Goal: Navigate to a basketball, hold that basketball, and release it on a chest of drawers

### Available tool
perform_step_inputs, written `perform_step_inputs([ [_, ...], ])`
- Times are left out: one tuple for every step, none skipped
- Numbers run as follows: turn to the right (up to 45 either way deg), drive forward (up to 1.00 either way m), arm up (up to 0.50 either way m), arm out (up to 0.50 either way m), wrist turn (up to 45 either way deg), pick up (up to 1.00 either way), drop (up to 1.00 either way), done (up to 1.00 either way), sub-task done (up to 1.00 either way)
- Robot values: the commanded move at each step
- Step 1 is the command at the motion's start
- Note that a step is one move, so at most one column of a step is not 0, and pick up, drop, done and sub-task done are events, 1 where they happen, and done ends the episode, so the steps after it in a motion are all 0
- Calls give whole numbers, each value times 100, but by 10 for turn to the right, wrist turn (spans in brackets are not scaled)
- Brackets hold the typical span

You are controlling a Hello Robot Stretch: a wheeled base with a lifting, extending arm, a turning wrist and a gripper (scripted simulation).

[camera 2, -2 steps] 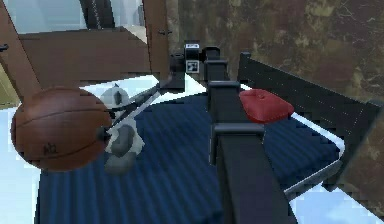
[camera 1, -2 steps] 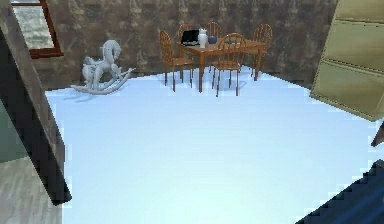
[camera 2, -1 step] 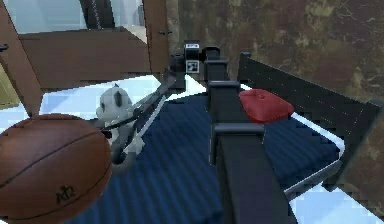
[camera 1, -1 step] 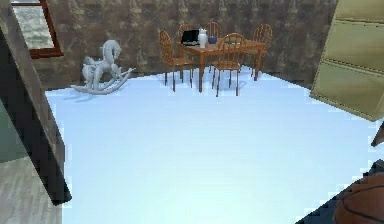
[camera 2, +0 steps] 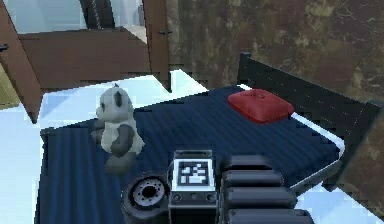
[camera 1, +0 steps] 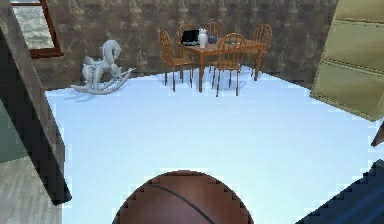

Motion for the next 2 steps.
perform_step_inputs([
  [-120,0,0,0,0,0,0,0,0],
  [0,60,0,0,0,0,0,0,0],
])
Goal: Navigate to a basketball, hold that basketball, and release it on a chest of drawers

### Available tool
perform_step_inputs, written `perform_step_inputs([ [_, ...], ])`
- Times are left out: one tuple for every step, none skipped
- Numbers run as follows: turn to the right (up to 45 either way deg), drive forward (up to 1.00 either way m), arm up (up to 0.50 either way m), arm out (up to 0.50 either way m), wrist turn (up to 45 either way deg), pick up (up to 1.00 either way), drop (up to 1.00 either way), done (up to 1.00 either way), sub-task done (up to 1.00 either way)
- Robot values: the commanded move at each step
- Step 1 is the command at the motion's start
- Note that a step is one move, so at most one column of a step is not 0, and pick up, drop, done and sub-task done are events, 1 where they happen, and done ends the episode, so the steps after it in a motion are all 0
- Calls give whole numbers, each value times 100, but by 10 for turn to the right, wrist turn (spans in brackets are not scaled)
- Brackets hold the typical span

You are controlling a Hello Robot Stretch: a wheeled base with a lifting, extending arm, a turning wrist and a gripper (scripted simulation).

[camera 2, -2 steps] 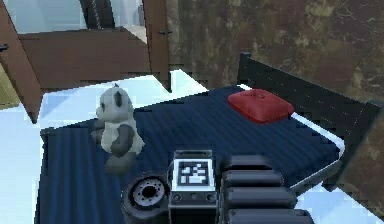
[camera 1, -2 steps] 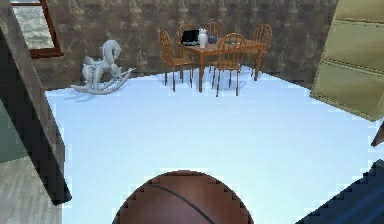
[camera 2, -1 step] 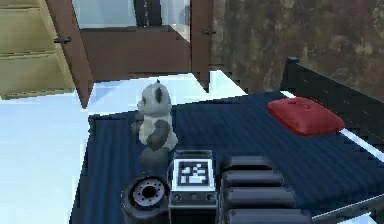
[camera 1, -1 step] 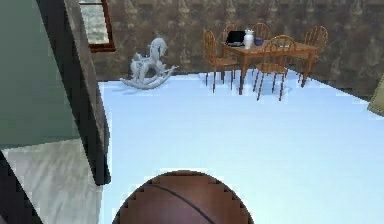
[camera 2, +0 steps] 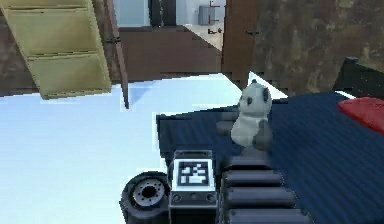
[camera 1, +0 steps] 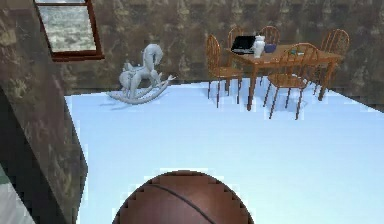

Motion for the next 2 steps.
perform_step_inputs([
  [450,0,0,0,0,0,0,0,0],
  [210,0,0,0,0,0,0,0,0],
])
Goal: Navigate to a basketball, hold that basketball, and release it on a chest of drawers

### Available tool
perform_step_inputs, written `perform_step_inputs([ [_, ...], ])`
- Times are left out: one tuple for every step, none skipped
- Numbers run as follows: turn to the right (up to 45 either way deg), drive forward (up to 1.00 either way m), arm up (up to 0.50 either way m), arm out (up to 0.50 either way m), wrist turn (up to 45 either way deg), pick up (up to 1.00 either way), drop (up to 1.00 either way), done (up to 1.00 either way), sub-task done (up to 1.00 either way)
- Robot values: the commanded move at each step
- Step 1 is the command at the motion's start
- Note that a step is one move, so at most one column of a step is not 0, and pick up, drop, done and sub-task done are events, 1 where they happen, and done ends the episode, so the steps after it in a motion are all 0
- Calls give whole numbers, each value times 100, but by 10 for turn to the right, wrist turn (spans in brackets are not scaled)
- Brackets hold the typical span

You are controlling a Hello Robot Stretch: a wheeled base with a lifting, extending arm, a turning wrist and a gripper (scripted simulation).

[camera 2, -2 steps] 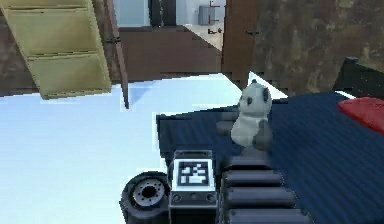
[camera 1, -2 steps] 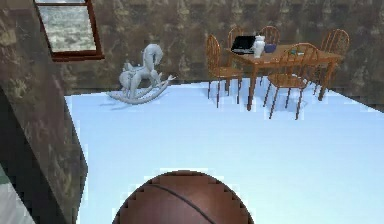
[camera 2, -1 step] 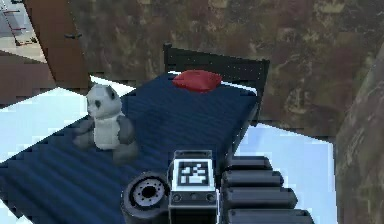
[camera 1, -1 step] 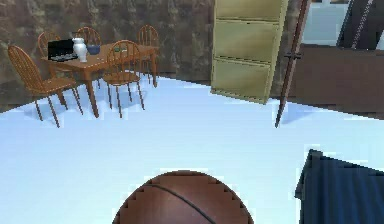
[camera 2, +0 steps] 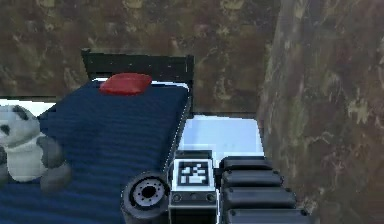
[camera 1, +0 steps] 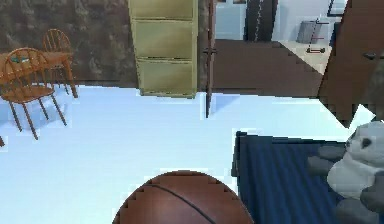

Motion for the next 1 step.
perform_step_inputs([
  [0,100,0,0,0,0,0,0,0],
])
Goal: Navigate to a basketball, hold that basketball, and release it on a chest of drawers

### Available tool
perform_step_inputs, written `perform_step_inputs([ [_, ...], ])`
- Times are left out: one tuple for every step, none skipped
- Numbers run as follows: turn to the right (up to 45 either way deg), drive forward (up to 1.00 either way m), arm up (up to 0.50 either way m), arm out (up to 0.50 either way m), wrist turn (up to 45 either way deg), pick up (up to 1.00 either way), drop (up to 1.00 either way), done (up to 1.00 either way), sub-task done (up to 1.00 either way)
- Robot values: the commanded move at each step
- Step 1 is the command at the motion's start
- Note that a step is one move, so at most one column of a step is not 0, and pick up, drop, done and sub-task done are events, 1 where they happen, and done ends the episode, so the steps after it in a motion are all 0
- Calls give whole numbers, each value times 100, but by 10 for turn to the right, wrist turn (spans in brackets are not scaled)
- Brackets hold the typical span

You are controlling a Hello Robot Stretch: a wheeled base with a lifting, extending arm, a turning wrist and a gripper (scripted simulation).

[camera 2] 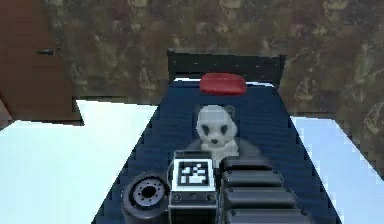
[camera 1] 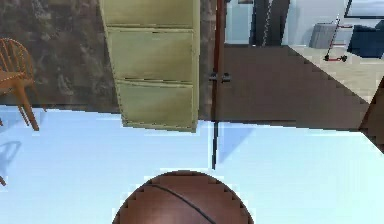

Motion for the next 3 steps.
perform_step_inputs([
  [0,70,0,0,0,0,0,0,0],
  [450,0,0,0,0,0,0,0,0],
  [0,100,0,0,0,0,0,0,0],
])
